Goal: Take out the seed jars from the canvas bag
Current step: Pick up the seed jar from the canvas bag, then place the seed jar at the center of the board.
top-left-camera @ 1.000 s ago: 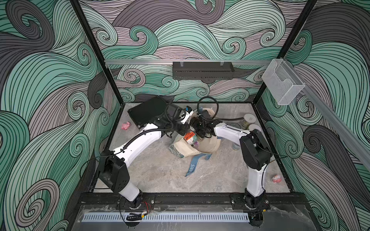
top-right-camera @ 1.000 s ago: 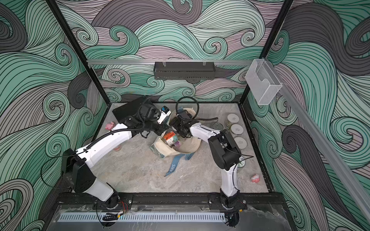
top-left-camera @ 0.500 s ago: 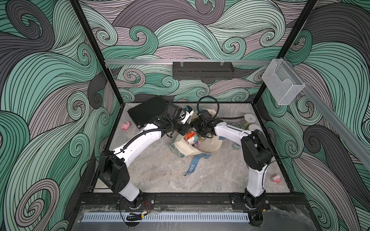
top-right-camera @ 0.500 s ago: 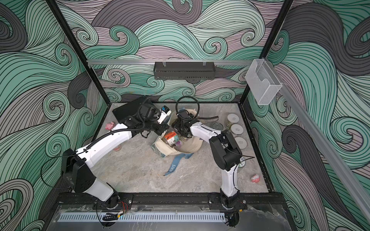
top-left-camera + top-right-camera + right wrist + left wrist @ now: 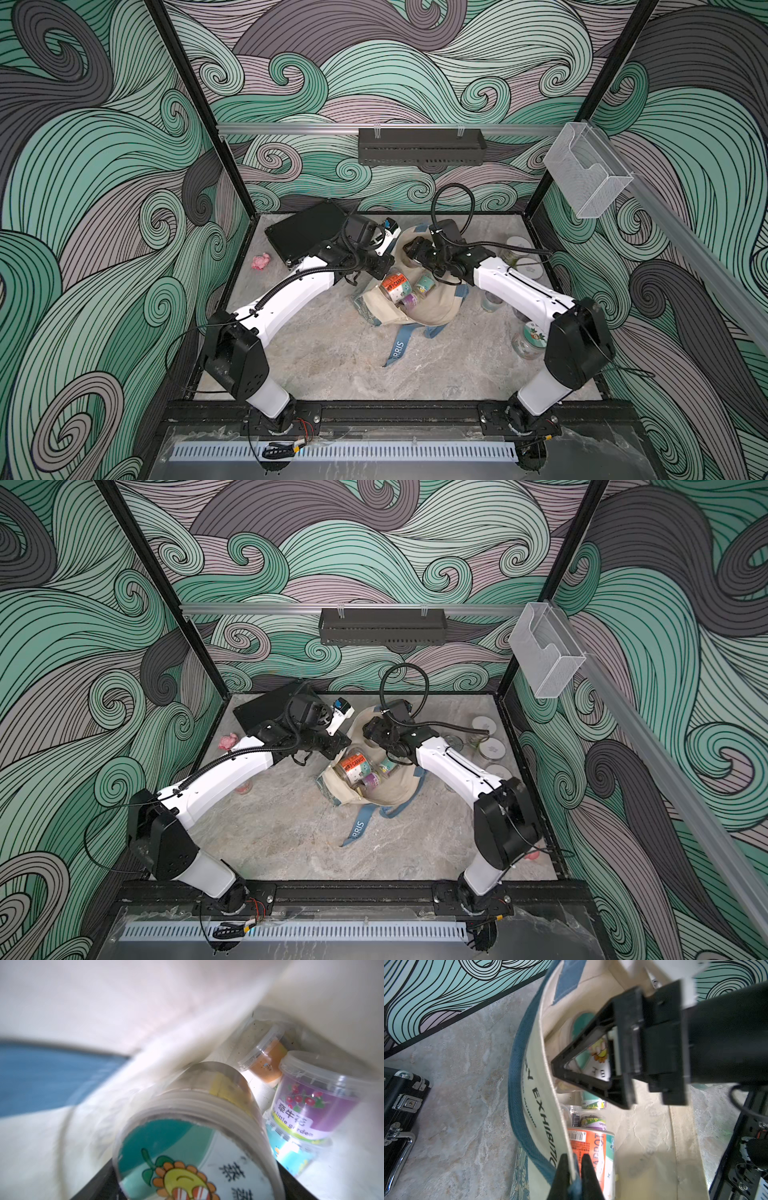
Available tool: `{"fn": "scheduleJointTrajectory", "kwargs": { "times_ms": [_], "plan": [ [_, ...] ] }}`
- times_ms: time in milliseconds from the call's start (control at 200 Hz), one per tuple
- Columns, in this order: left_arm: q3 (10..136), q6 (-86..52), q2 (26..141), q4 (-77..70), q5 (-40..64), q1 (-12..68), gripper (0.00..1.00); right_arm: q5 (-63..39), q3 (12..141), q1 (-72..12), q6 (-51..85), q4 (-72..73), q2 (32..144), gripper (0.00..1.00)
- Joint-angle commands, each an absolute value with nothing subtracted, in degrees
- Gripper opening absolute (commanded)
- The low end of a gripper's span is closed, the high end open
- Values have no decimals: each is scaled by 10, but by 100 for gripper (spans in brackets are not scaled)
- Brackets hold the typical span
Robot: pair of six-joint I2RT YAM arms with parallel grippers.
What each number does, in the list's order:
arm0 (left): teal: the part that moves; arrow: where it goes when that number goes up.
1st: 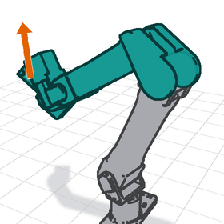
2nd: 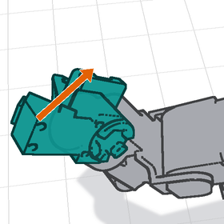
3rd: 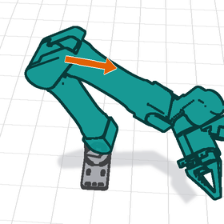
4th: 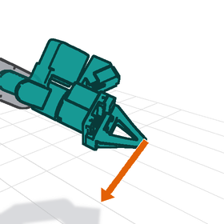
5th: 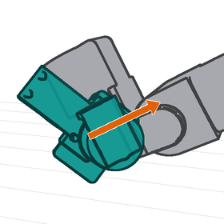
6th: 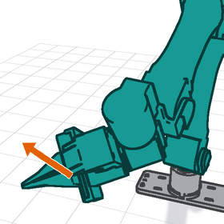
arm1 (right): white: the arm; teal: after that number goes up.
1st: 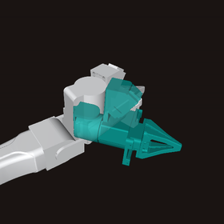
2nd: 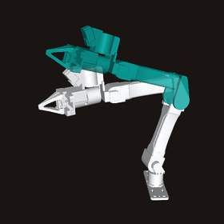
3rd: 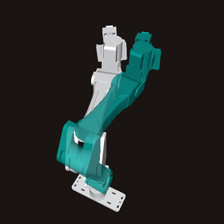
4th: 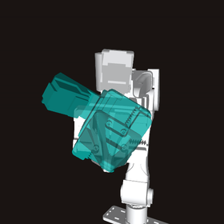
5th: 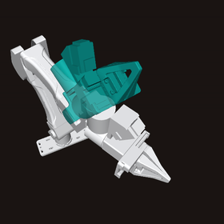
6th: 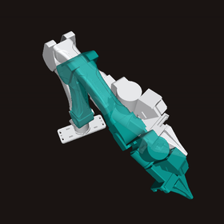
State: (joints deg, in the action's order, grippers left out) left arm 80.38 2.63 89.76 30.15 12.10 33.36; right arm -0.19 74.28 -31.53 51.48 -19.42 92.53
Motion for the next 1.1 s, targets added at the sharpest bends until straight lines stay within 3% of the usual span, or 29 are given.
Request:
{"fn": "scheduleJointTrajectory", "kwargs": {
  "times_ms": [0,285,730,1096],
  "plan": [
    [816,15,899,312,103,326,5,-2,728,-312,471,-202,874,64],
    [825,0,910,322,64,312,5,-27,710,-311,392,-305,758,64],
    [836,-23,925,331,53,288,4,56,604,-274,341,-536,521,65],
    [836,-26,922,330,65,284,4,72,496,-193,379,-547,519,66]
  ]
}}
